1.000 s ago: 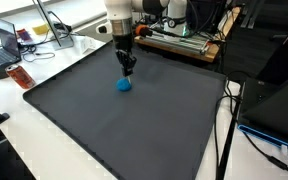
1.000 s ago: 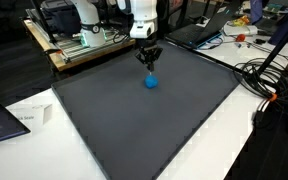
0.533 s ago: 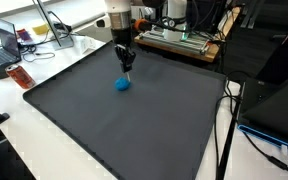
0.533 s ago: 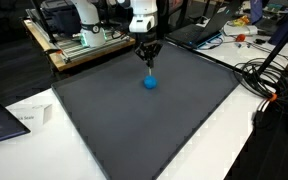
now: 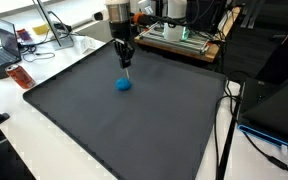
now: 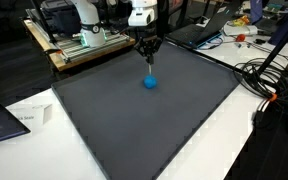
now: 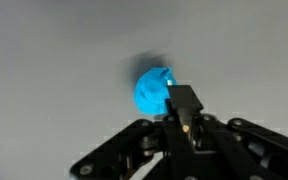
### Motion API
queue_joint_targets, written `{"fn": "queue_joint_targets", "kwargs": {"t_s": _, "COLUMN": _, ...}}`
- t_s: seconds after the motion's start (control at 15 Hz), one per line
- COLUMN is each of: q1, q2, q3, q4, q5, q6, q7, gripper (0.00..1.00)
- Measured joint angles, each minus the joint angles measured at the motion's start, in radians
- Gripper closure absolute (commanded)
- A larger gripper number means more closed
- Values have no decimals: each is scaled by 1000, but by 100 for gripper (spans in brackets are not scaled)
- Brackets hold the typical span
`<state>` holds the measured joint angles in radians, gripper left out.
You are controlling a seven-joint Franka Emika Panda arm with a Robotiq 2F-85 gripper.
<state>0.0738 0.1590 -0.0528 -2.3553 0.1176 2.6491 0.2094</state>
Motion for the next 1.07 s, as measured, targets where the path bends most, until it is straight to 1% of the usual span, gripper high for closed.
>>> {"fn": "queue_joint_targets", "kwargs": {"t_s": 0.6, "q1": -14, "q2": -63, "q3": 0, "q4": -22, "q5": -25, "q6": -41, "q7": 11, "gripper": 97}}
{"fn": "queue_joint_targets", "kwargs": {"t_s": 0.87, "q1": -14, "q2": -99, "q3": 1, "q4": -35, "q5": -63, "q6": -55, "q7": 52, "gripper": 97}}
{"fn": "queue_joint_targets", "kwargs": {"t_s": 1.07, "q1": -14, "q2": -124, "q3": 5, "q4": -39, "q5": -114, "q6": -66, "q7": 108, "gripper": 97}}
